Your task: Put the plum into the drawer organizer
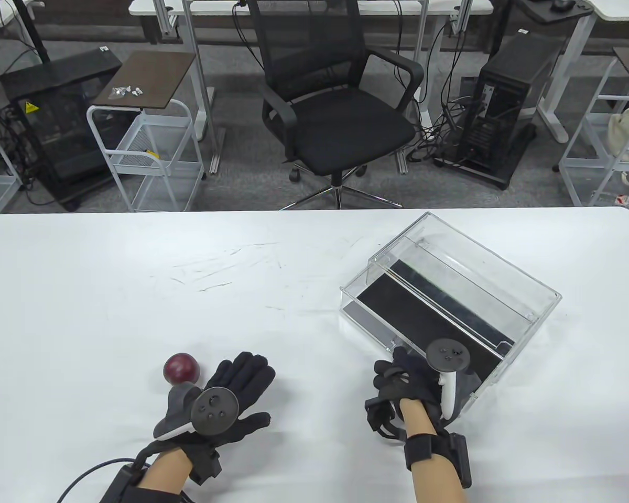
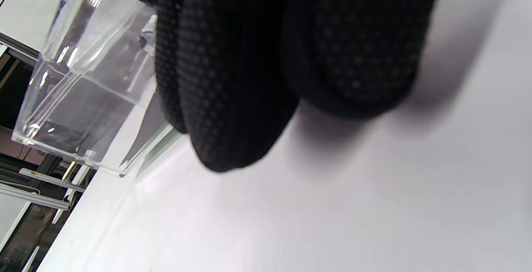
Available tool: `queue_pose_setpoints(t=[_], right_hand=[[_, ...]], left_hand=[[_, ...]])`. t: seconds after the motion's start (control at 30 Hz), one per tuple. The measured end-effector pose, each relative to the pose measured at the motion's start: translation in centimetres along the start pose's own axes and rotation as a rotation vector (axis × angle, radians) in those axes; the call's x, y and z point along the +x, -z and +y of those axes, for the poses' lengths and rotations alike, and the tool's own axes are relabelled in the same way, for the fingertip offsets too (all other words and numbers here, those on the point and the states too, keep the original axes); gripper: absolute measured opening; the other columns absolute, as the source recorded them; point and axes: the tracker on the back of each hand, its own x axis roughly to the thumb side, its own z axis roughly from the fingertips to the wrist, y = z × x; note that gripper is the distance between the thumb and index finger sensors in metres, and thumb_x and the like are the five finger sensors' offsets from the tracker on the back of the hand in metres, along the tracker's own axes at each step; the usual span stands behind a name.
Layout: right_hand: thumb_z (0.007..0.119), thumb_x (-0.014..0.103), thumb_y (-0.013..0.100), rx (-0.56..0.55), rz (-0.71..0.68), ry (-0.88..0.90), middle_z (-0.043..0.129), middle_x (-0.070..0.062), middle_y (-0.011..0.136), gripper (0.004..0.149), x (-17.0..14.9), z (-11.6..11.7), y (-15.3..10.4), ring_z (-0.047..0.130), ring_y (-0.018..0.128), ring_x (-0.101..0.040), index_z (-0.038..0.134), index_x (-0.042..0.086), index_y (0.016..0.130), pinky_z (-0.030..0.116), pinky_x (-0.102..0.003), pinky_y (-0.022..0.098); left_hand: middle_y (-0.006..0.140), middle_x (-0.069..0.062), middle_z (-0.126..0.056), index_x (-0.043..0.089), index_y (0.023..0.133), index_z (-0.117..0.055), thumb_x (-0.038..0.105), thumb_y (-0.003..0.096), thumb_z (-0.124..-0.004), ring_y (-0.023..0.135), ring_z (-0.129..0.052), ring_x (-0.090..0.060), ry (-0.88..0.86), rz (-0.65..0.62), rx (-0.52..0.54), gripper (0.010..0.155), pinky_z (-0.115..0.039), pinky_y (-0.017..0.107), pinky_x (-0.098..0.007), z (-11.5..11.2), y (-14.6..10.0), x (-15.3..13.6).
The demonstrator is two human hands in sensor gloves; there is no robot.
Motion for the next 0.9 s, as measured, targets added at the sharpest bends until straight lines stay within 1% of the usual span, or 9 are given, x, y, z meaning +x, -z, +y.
queue_pose_setpoints(t=[0.2, 0.3, 0.37, 0.47, 0.5, 0.57, 0.63, 0.7, 0.9], right_hand=[[0.066, 0.041, 0.047, 0.011, -0.001, -0.008, 0.107, 0.005, 0.051, 0.054, -0.2, 0.5, -0.1, 0.111, 0.029, -0.008, 0.079, -0.006, 0.072, 0.095, -0.024, 0.019], [0.067, 0.043, 0.046, 0.089, 0.015, -0.074, 0.107, -0.001, 0.053, 0.057, 0.4, 0.5, -0.3, 0.111, 0.031, -0.016, 0.078, -0.006, 0.073, 0.093, -0.029, 0.019], [0.067, 0.047, 0.046, 0.137, -0.124, -0.171, 0.105, -0.003, 0.057, 0.061, 1.9, 0.6, -1.5, 0.109, 0.036, -0.018, 0.077, -0.005, 0.077, 0.092, -0.031, 0.023], [0.066, 0.053, 0.043, 0.042, -0.692, -0.423, 0.103, 0.001, 0.066, 0.061, 5.2, 1.4, -5.1, 0.107, 0.047, -0.02, 0.074, 0.008, 0.083, 0.091, -0.034, 0.033], [0.067, 0.052, 0.042, 0.015, -0.868, -0.541, 0.1, -0.001, 0.073, 0.062, 6.0, 1.9, -6.8, 0.103, 0.058, -0.025, 0.071, 0.01, 0.087, 0.087, -0.039, 0.041], [0.066, 0.051, 0.043, 0.053, -1.024, -0.73, 0.077, -0.002, 0.101, 0.063, 6.4, 2.8, -9.1, 0.078, 0.091, -0.031, 0.055, 0.024, 0.099, 0.065, -0.052, 0.065], [0.066, 0.05, 0.042, 0.093, -1.107, -0.848, 0.055, -0.001, 0.113, 0.061, 6.0, 3.7, -10.6, 0.053, 0.106, -0.031, 0.052, 0.034, 0.1, 0.047, -0.058, 0.074], [0.068, 0.053, 0.04, 0.116, -1.173, -0.907, 0.048, 0.0, 0.115, 0.068, 5.1, 4.7, -11.4, 0.043, 0.108, -0.031, 0.046, 0.034, 0.101, 0.042, -0.059, 0.075], [0.069, 0.059, 0.036, 0.12, -1.229, -1.056, 0.047, -0.002, 0.114, 0.077, 3.0, 6.8, -11.3, 0.044, 0.106, -0.033, 0.042, 0.03, 0.102, 0.044, -0.056, 0.074]], left_hand=[[0.125, 0.0, -0.041, 0.029, 0.11, -0.049, 0.056, 0.0436, -0.074, 0.116, -0.037, -0.028, 0.008, 0.003, -0.006, 0.077, -0.032, 0.085, -0.05, 0.0, 0.0, 0.0], [0.125, 0.0, -0.041, 0.029, 0.11, -0.048, 0.056, 0.0436, -0.074, 0.116, -0.037, -0.028, 0.009, 0.009, -0.004, 0.077, -0.033, 0.085, -0.05, 0.0, -0.1, 0.0], [0.125, 0.0, -0.041, 0.029, 0.111, -0.048, 0.056, 0.0435, -0.074, 0.116, -0.037, -0.028, 0.009, 0.012, -0.005, 0.077, -0.033, 0.085, -0.05, 0.0, -0.1, 0.0], [0.125, 0.0, -0.041, 0.029, 0.11, -0.049, 0.056, 0.0436, -0.074, 0.116, -0.037, -0.028, 0.007, 0.014, -0.009, 0.077, -0.033, 0.085, -0.05, 0.0, -0.1, 0.0], [0.125, 0.0, -0.041, 0.029, 0.11, -0.049, 0.056, 0.0435, -0.074, 0.116, -0.037, -0.028, 0.006, 0.015, -0.011, 0.077, -0.033, 0.085, -0.05, 0.0, -0.1, 0.0], [0.124, 0.0, -0.041, 0.028, 0.111, -0.049, 0.056, 0.0436, -0.074, 0.116, -0.038, -0.028, 0.005, 0.017, -0.012, 0.077, -0.033, 0.085, -0.05, 0.0, -0.1, 0.0], [0.125, 0.0, -0.041, 0.028, 0.11, -0.049, 0.056, 0.0436, -0.074, 0.116, -0.038, -0.028, 0.007, 0.02, -0.015, 0.077, -0.033, 0.085, -0.05, 0.0, -0.1, 0.0], [0.124, 0.0, -0.041, 0.028, 0.111, -0.049, 0.057, 0.0435, -0.074, 0.116, -0.038, -0.028, 0.008, 0.023, -0.018, 0.077, -0.033, 0.085, -0.05, 0.0, -0.1, 0.0], [0.125, 0.0, -0.042, 0.028, 0.11, -0.049, 0.057, 0.0434, -0.074, 0.116, -0.038, -0.028, 0.01, 0.029, -0.031, 0.077, -0.033, 0.085, -0.05, -0.1, -0.1, 0.0]])
